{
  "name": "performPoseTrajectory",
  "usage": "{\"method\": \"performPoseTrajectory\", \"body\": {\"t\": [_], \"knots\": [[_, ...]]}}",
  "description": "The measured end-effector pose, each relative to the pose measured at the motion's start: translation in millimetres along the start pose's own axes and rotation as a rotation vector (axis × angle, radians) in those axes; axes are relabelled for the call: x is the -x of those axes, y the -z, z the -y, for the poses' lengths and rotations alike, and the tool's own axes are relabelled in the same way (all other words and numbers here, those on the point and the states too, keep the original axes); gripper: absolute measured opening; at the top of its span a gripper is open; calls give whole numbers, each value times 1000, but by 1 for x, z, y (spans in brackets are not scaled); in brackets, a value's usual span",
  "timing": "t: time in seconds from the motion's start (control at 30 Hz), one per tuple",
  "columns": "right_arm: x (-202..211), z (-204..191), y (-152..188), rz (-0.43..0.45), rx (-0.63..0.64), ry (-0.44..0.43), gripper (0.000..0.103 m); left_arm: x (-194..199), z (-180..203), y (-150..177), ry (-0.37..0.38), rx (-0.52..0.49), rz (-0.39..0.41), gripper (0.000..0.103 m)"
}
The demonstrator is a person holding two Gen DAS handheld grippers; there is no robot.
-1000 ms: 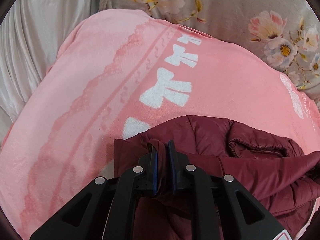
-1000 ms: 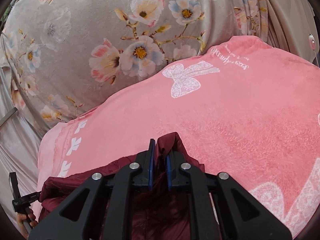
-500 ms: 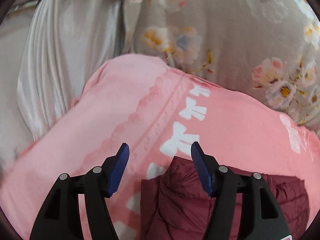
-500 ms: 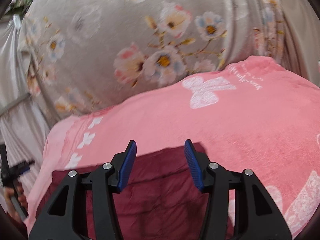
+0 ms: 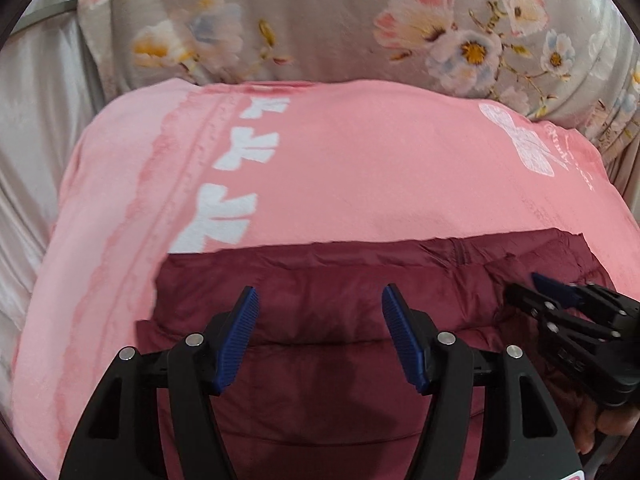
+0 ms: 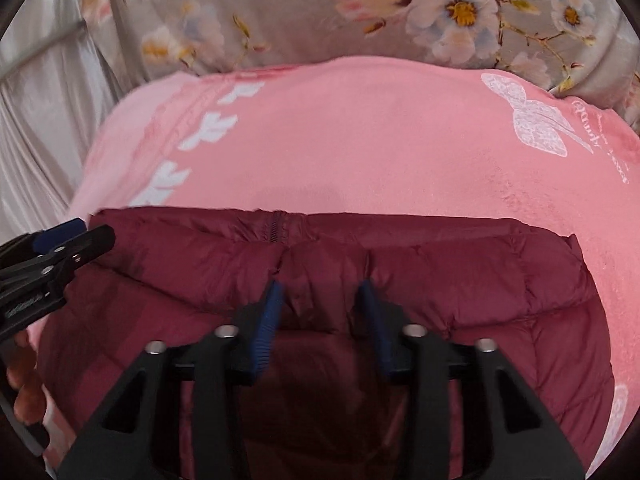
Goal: Fold large clothes
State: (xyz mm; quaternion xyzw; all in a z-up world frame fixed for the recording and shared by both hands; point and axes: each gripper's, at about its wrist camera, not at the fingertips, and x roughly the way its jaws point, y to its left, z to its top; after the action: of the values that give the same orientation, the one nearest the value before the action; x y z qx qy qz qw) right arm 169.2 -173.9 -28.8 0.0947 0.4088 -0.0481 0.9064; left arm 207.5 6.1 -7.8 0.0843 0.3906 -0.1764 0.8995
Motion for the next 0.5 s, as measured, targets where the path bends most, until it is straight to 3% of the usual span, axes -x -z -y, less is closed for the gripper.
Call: {"method": "performPoseTrajectory", "body": {"t": [0.27,0.37,0.5], "knots": [[21,7,-33,131,-25,-25,0,-24,11,-19,16,-3,-23,62],[-3,8,-39,86,-30,-24,0,-41,15,-29,47,24,-49,62],[-37,13,-30,23,-49,-15,0,-74,22,-25,25,35,-94,62]]}}
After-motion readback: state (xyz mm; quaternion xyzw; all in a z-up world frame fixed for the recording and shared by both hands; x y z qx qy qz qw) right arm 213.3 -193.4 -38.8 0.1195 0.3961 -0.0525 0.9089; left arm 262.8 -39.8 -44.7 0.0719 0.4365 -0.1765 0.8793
